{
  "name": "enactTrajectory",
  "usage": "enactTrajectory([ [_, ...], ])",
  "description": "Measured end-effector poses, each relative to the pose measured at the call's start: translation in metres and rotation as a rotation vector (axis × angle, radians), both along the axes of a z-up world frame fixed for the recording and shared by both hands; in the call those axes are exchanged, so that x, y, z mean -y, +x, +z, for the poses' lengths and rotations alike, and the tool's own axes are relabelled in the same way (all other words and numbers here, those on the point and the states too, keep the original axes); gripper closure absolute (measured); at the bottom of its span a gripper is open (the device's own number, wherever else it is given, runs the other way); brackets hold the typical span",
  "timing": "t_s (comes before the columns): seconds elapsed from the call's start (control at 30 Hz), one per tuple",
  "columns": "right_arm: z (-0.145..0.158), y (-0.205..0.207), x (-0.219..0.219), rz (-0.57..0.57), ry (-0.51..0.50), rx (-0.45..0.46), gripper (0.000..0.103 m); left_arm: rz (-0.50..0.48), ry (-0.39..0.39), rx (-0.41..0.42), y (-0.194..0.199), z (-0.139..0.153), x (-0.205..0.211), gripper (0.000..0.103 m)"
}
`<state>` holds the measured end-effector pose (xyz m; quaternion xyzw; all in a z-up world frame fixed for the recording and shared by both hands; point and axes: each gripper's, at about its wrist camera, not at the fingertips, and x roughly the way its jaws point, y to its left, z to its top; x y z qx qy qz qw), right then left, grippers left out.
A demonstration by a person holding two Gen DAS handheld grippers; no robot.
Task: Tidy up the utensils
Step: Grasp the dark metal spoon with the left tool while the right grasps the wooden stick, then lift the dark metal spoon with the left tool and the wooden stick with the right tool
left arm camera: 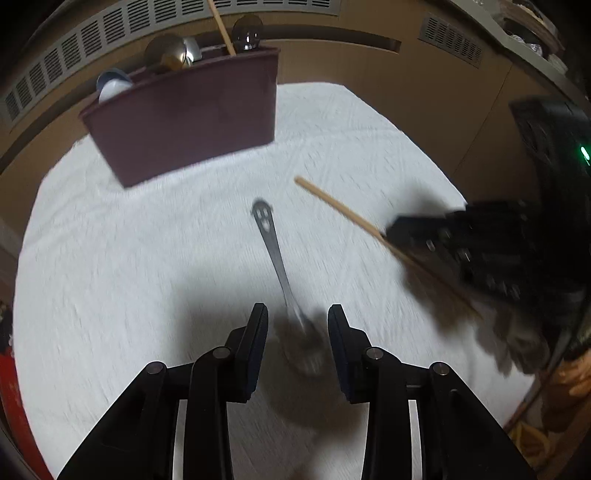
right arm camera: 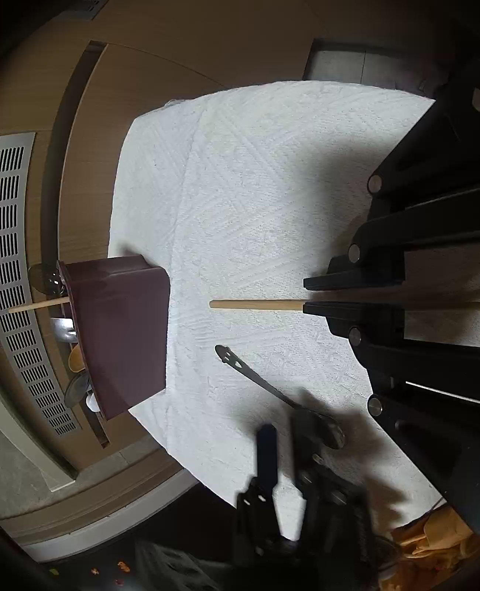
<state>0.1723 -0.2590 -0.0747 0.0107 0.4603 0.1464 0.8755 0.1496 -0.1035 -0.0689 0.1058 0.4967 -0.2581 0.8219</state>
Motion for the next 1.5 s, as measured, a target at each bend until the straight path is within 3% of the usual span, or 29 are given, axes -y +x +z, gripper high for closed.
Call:
enactTrajectory([
  [0.13,-0.003,-0.002,-0.001,-0.01,0.002,-0.004,0.089,0.026,0.0,0.03,-0.022,-0.013,-0.005,0.068],
  [0.33,-0.008,-0.009,-0.002,-0.029,0.001,-0.014,0.08,0.057,0.044,0.189,-0.032,-0.02,0.01,0.068],
  [0.43,-0.008,-0.013,-0.002,-0.044,0.011,-0.017,0.077,0.067,0.006,0.173,-0.03,-0.018,0.004,0.074],
  [0.53,-0.007,-0.017,-0.004,-0.047,0.007,-0.018,0.072,0.093,-0.046,0.197,-0.038,-0.004,-0.016,0.074],
  [0.73,-0.007,-0.022,-0.009,-0.044,-0.009,-0.018,0.06,0.163,-0.139,0.355,-0.047,0.051,-0.061,0.074],
  [0.83,-0.007,-0.021,-0.012,-0.045,-0.01,-0.016,0.056,0.21,-0.151,0.402,-0.035,0.064,-0.077,0.074],
  [1.0,-0.007,-0.021,-0.017,-0.034,-0.02,-0.014,0.053,0.268,-0.18,0.398,-0.011,0.064,-0.09,0.074],
  [1.2,-0.007,-0.022,-0.02,-0.015,-0.052,-0.013,0.053,0.328,-0.209,0.317,0.021,0.049,-0.094,0.074],
  [1.27,-0.007,-0.021,-0.021,-0.012,-0.063,-0.013,0.053,0.333,-0.224,0.312,0.026,0.047,-0.094,0.085],
  [1.3,-0.007,-0.021,-0.021,-0.012,-0.065,-0.014,0.053,0.332,-0.227,0.315,0.026,0.047,-0.094,0.092],
  [1.43,-0.007,-0.02,-0.021,-0.01,-0.072,-0.014,0.053,0.318,-0.235,0.304,0.021,0.048,-0.103,0.092],
  [1.5,-0.007,-0.02,-0.022,-0.003,-0.087,-0.014,0.053,0.266,-0.231,0.229,0.016,0.044,-0.11,0.09],
])
